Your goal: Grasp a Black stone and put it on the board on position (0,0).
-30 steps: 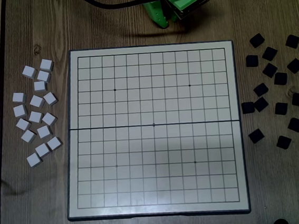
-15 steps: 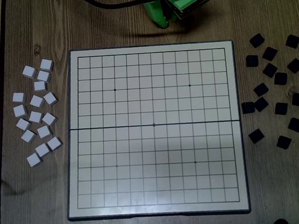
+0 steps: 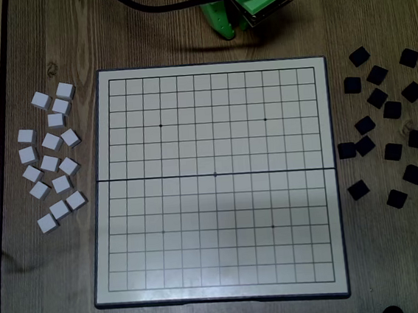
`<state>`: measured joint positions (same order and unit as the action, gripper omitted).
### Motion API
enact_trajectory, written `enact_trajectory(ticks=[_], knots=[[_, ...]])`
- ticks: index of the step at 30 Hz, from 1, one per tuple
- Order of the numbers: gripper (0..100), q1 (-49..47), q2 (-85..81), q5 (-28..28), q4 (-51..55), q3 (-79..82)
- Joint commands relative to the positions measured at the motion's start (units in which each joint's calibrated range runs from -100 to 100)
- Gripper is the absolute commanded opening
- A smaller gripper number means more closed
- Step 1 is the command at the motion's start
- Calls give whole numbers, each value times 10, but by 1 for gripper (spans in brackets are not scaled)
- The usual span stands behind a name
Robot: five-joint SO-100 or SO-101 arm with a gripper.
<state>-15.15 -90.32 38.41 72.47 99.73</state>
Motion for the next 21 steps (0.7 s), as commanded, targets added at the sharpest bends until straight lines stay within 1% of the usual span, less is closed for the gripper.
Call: enact_trajectory(ticks=[1, 7, 12, 16, 21], knots=[[7, 3, 11, -3, 23, 3], [6, -1, 12, 0, 22, 3], [6, -13, 18, 18, 28, -17], [6, -31, 86, 14, 42, -119], [6, -37, 227, 20, 112, -329]])
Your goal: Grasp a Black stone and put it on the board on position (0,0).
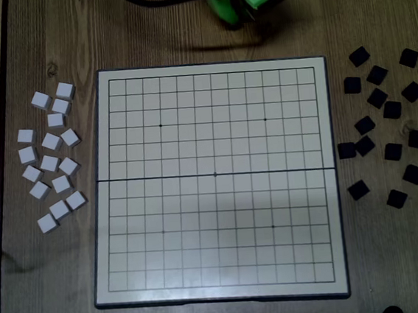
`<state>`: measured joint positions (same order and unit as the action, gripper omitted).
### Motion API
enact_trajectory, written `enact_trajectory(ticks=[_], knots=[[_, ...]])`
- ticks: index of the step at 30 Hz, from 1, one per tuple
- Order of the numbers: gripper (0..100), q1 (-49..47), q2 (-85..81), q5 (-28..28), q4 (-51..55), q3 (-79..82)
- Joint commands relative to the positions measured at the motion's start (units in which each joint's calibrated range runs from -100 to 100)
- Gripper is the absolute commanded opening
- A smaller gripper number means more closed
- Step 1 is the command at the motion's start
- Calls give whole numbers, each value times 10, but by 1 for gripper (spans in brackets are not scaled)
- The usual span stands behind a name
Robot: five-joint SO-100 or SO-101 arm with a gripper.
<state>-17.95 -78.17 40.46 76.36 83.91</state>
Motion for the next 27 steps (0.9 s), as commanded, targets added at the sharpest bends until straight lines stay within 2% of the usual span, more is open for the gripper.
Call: enact_trajectory(ticks=[1, 14, 27], knots=[[6, -12, 127, -1, 88, -207], [6, -78, 307, 0, 216, -614], [6, -165, 455, 8, 235, -770]])
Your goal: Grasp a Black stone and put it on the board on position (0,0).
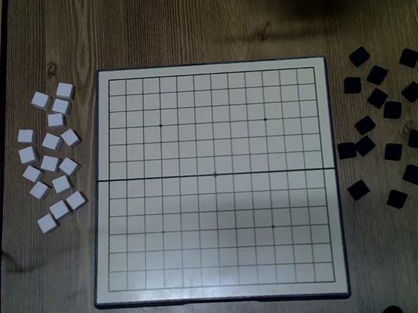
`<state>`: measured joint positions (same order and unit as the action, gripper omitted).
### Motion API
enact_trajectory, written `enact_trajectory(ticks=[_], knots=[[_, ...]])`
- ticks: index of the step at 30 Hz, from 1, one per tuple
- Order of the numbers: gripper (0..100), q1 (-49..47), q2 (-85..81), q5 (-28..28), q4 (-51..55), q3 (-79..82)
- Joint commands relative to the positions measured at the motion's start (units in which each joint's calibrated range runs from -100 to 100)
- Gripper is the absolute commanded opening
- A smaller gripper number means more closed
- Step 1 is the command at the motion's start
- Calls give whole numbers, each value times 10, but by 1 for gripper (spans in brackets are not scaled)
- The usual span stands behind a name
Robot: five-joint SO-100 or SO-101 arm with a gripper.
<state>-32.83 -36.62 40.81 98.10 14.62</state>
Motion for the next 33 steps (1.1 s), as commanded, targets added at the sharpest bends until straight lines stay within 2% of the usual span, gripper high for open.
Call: enact_trajectory(ticks=[1, 15, 33], knots=[[6, -23, 52, 3, 17, -89], [6, -100, 224, 57, 17, -231], [6, -71, 243, 42, -15, -228]])
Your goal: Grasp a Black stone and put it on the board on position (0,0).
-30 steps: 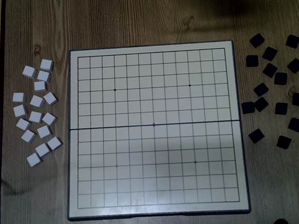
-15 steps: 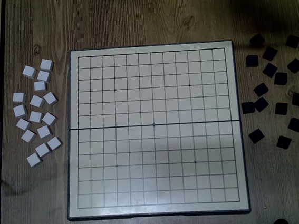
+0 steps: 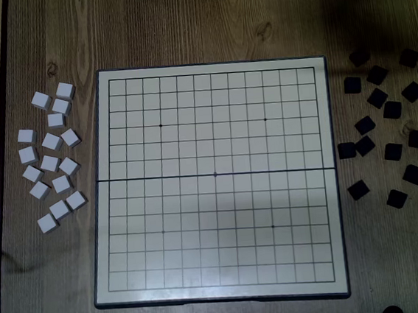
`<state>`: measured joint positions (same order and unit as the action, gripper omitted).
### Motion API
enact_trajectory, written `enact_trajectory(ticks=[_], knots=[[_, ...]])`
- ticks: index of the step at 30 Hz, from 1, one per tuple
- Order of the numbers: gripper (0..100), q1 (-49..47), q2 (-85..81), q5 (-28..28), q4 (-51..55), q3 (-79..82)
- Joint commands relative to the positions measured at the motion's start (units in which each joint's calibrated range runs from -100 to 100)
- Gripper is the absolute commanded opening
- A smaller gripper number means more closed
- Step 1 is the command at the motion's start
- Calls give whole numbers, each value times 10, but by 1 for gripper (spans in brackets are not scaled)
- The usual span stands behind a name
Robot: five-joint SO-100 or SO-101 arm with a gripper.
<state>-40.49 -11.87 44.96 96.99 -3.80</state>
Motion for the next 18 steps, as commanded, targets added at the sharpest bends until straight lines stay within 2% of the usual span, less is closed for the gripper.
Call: enact_trajectory(ticks=[1, 10, 18], knots=[[6, 6, -5, 2, -5, -43], [6, 9, 4, 11, -25, -33], [6, -7, 10, 50, -72, 36]])
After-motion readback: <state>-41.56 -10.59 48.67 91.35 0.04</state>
